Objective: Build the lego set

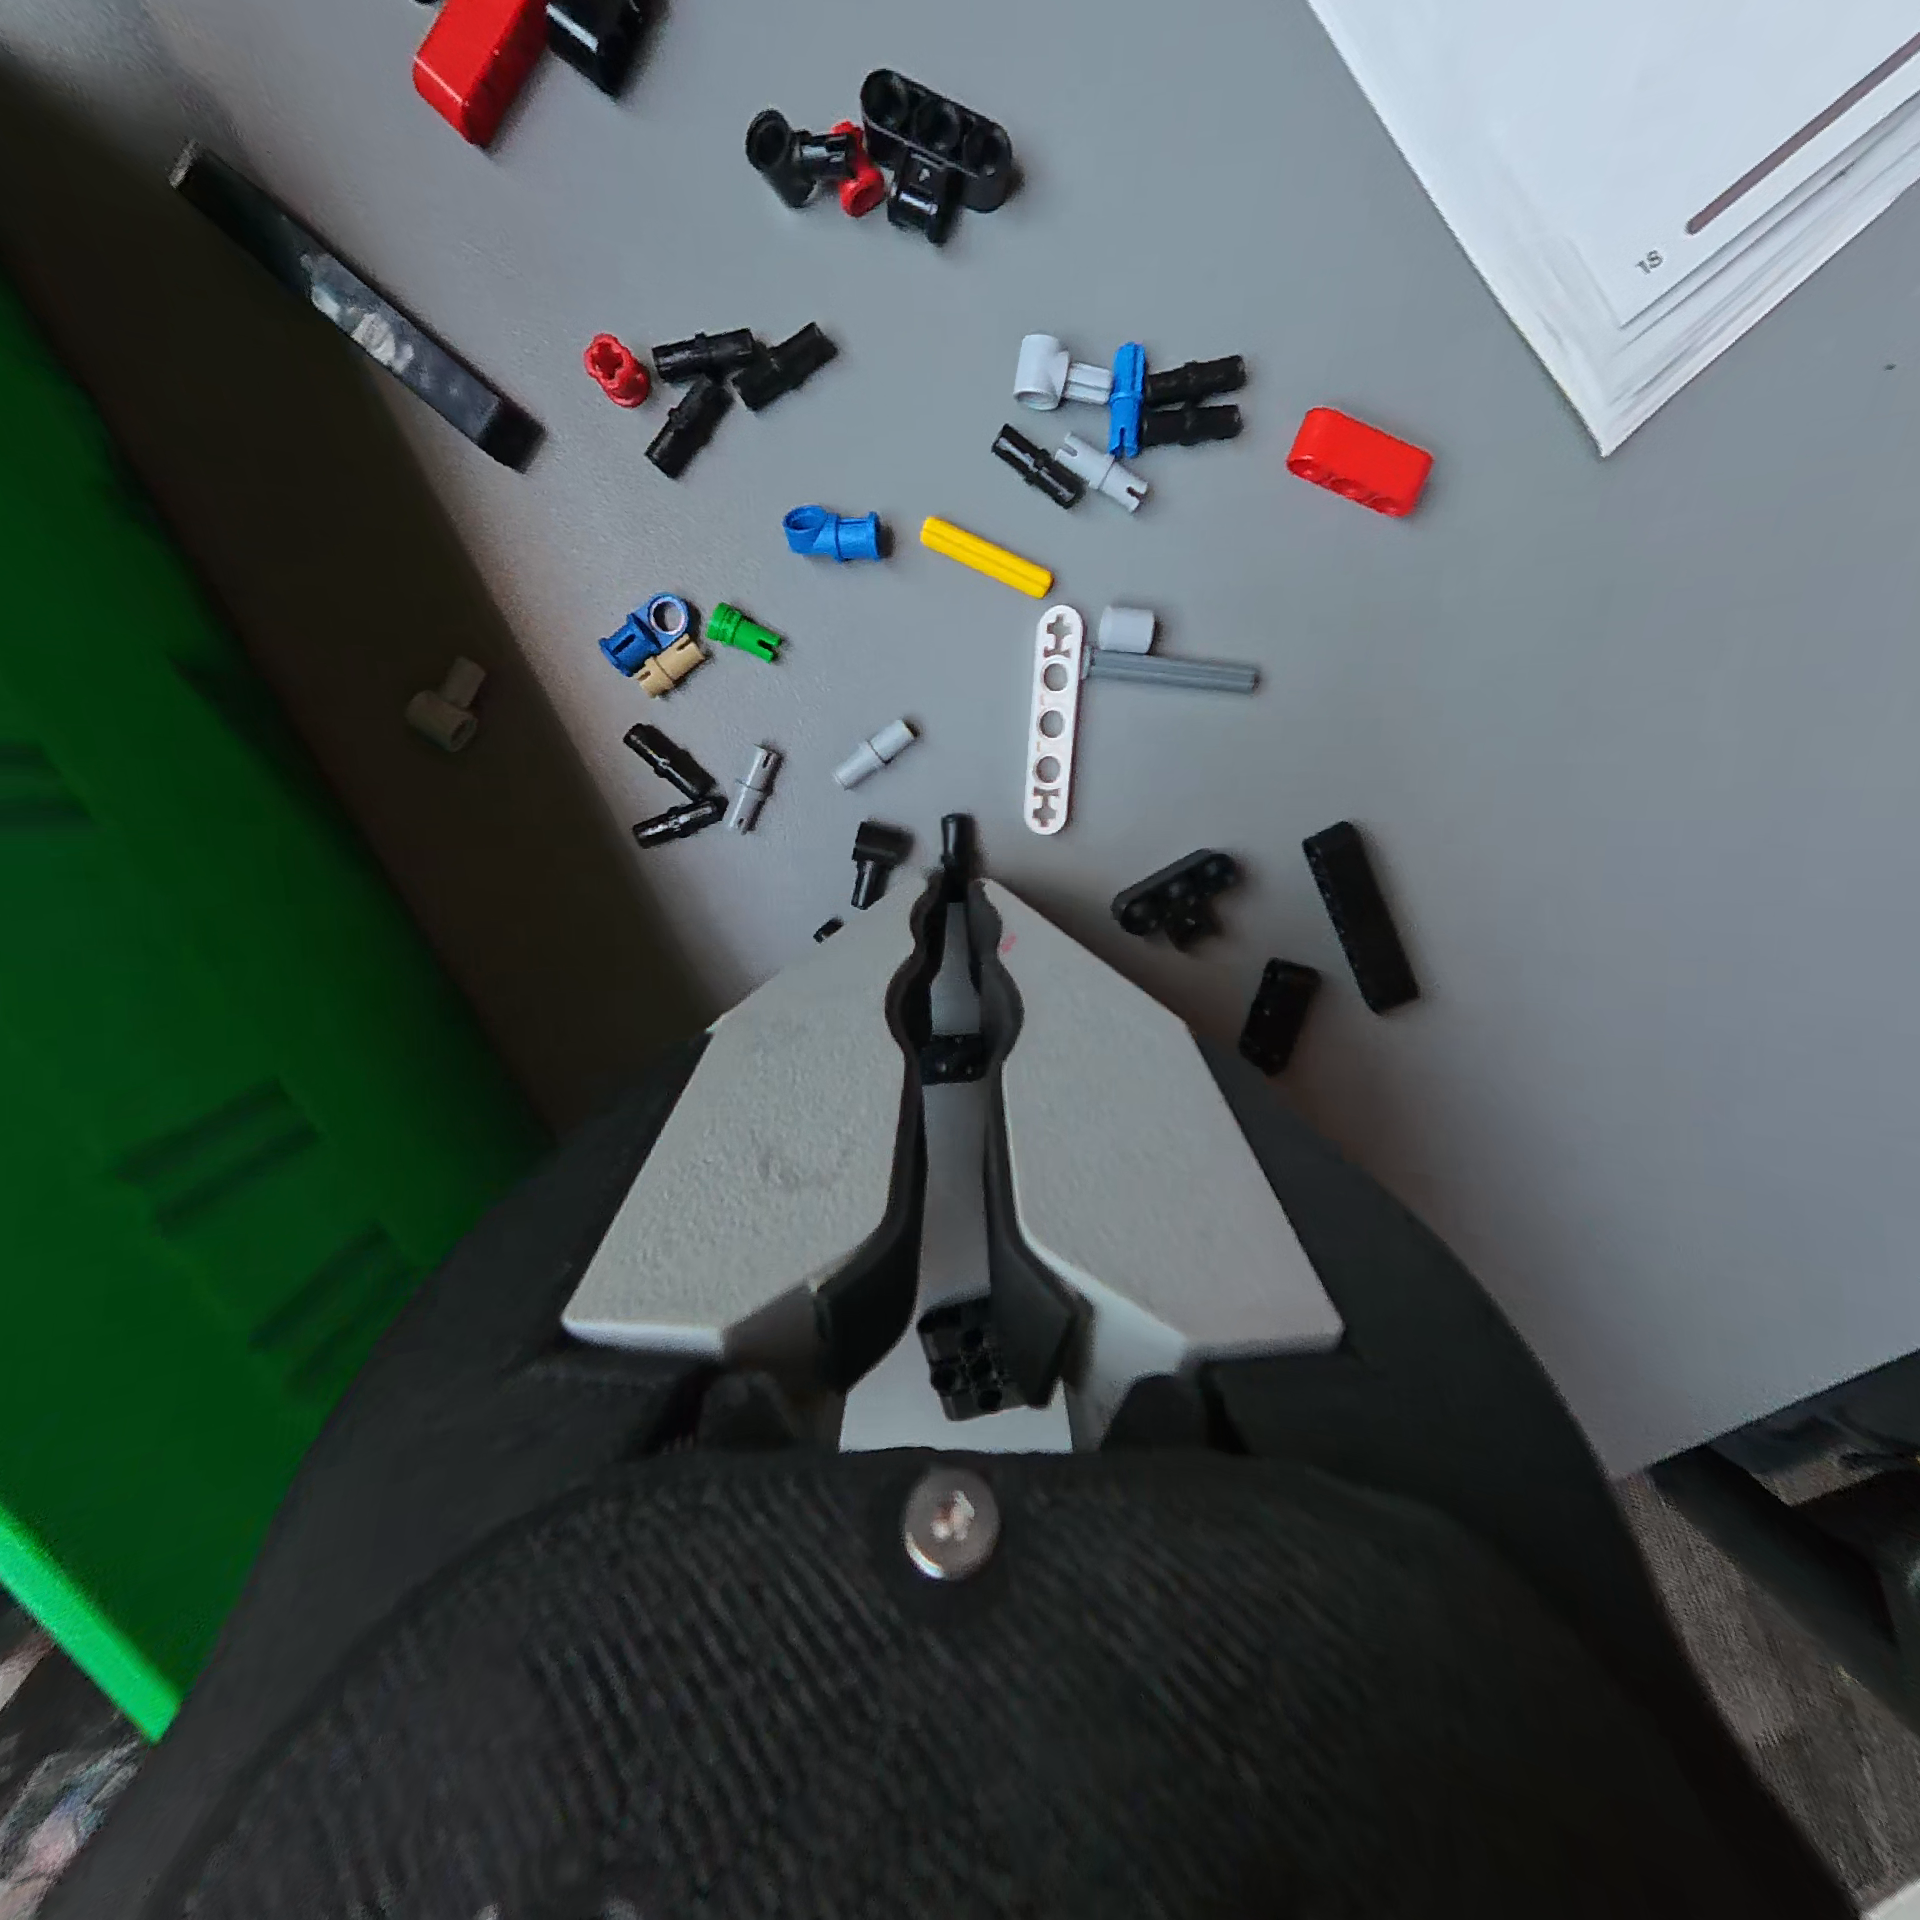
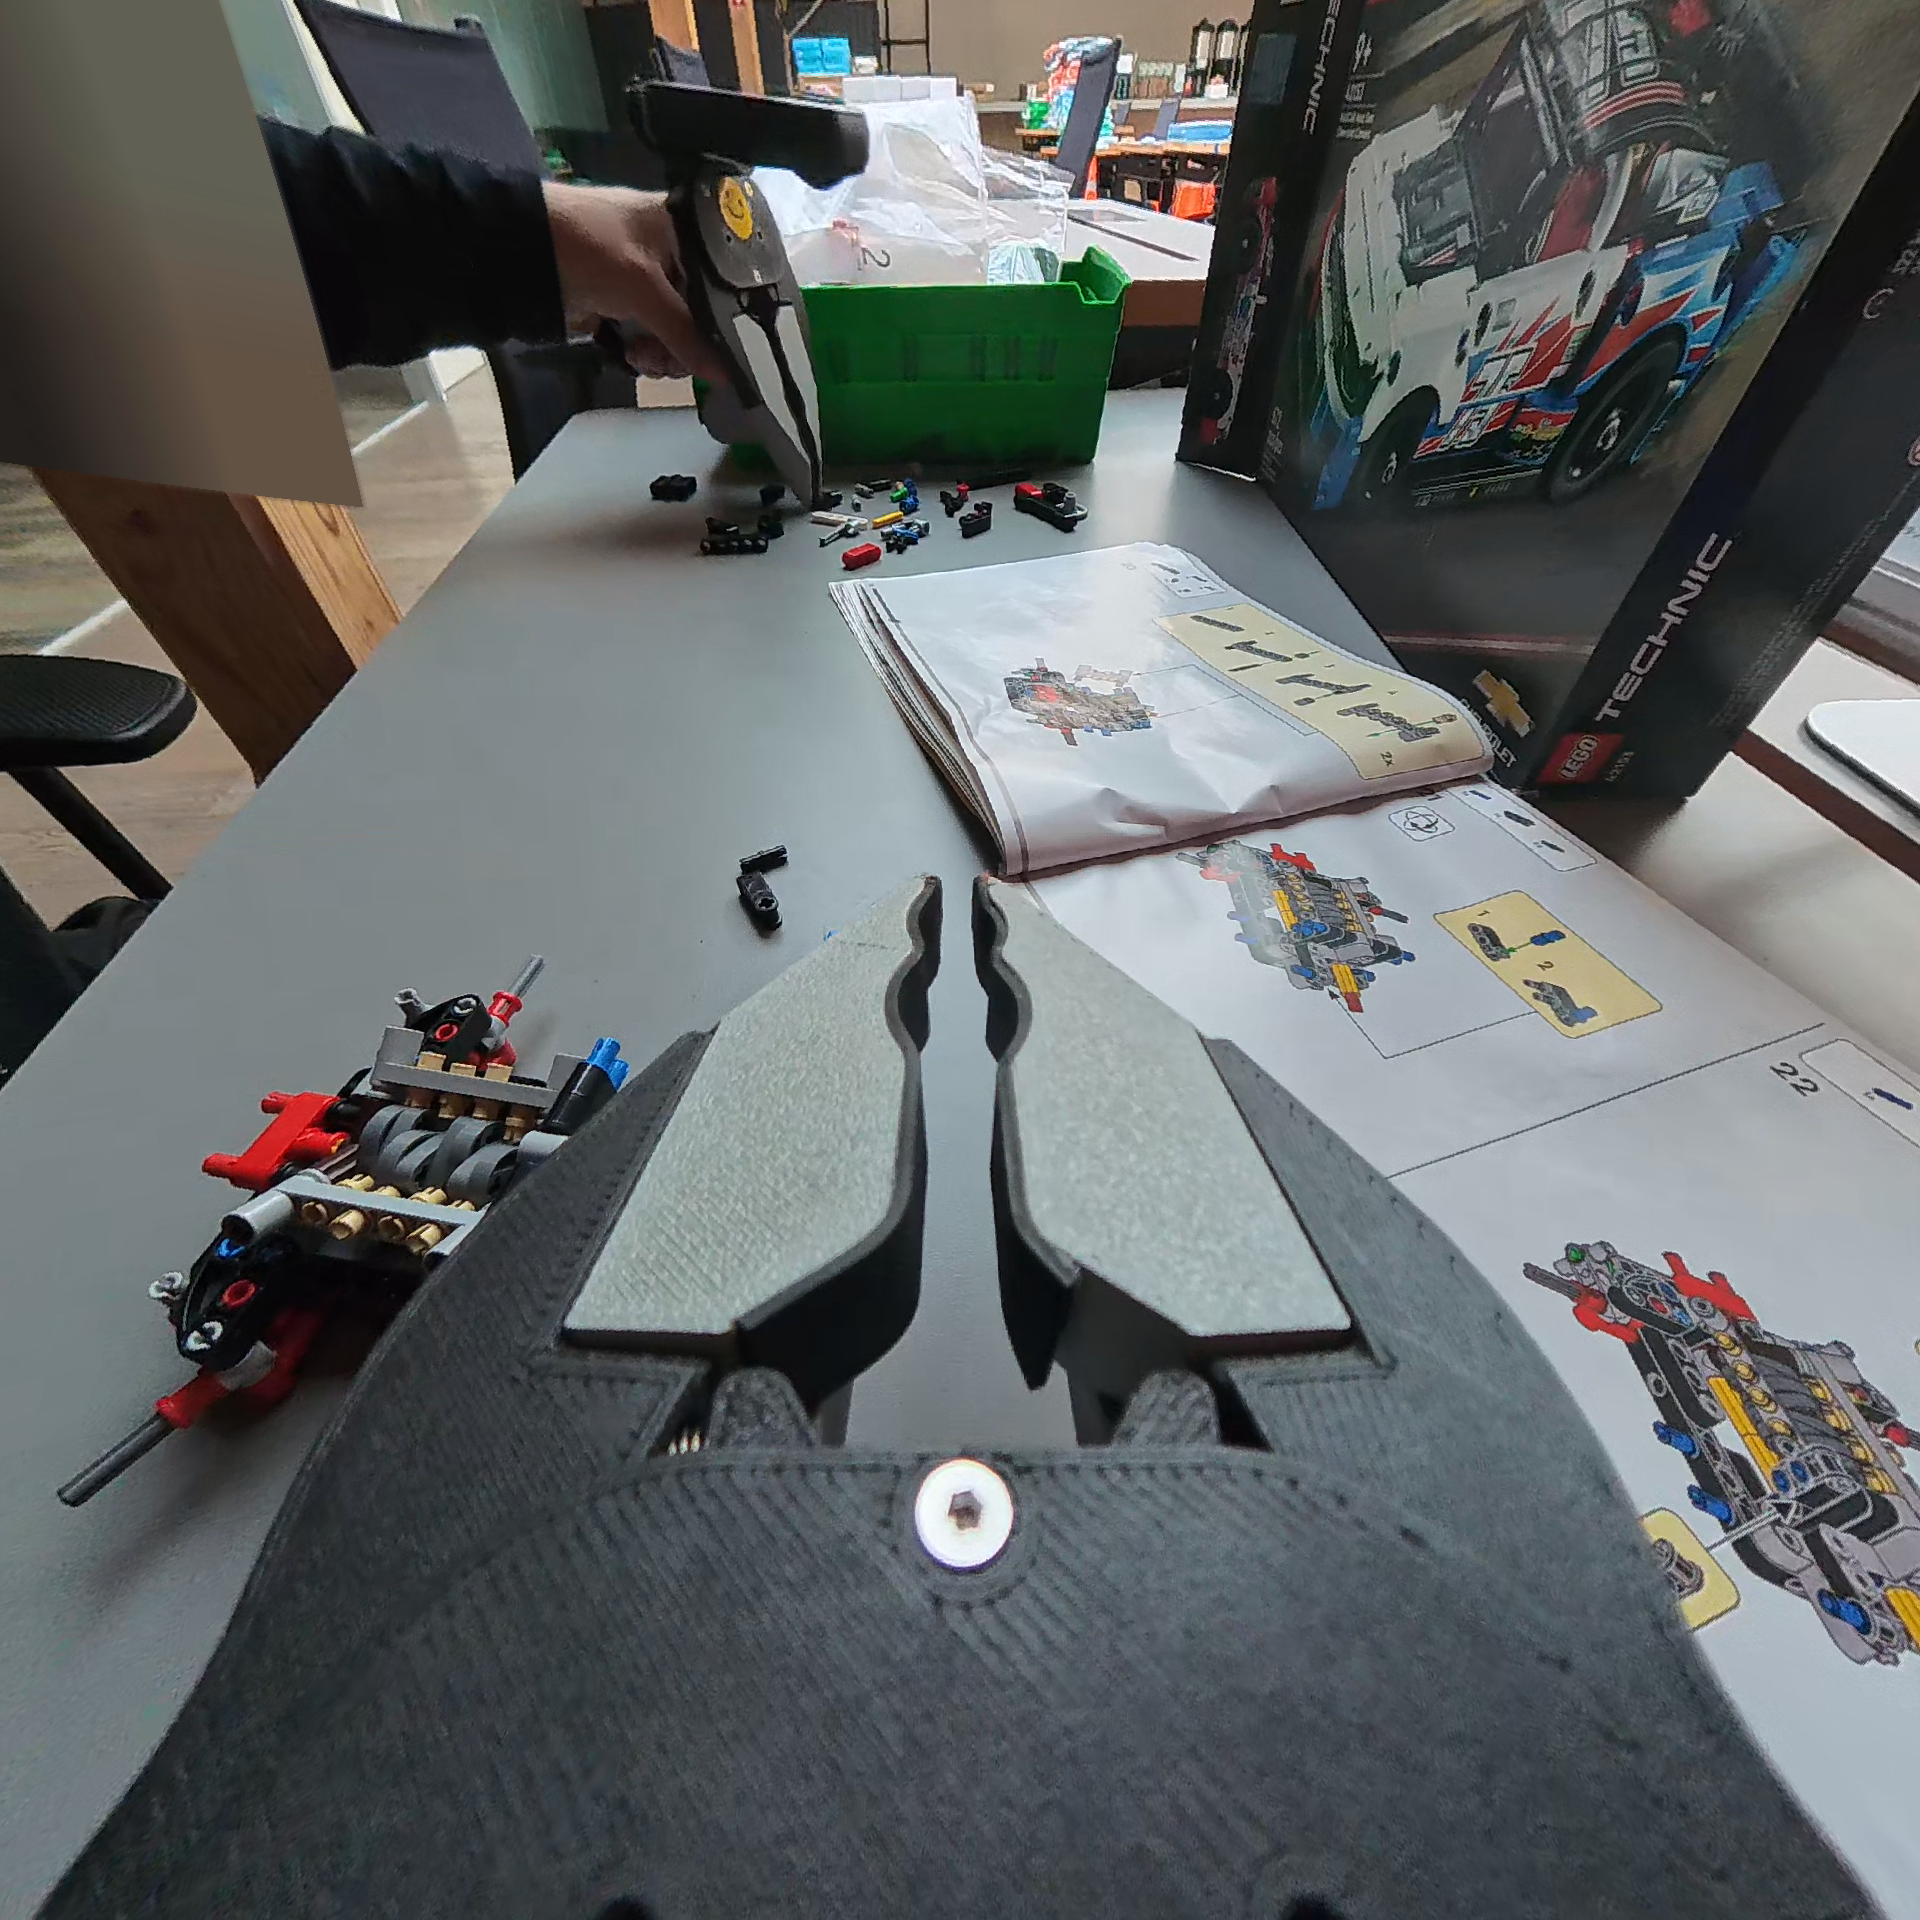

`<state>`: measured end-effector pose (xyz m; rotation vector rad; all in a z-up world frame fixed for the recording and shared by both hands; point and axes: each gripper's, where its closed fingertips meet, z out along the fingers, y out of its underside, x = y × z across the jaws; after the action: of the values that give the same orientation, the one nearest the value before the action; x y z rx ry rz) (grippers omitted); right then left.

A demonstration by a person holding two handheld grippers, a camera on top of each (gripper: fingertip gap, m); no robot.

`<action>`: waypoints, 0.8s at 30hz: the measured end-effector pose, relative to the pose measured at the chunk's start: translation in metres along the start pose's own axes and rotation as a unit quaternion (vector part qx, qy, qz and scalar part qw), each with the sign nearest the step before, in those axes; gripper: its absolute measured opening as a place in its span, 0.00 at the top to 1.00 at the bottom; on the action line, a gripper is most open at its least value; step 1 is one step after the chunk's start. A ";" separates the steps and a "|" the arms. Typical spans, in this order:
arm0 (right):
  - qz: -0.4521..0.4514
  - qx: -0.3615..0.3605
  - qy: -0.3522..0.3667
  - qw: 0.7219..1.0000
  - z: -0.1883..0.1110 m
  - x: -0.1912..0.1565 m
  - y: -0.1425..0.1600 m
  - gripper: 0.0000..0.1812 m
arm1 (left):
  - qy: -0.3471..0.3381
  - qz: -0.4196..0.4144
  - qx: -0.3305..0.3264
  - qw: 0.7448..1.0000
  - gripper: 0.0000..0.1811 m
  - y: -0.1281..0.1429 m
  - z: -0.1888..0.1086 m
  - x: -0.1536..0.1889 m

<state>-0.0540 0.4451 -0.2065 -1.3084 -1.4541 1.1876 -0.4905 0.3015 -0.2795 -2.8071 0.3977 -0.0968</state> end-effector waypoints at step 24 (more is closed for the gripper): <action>-0.013 0.000 -0.009 1.000 0.000 -0.005 0.000 0.99 | -0.026 -0.010 0.045 0.999 0.93 0.000 -0.022 0.012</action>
<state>-0.0533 0.4404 -0.2065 -1.2788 -1.4793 1.1842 -0.4814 0.2918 -0.2583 -2.7194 0.3434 -0.0455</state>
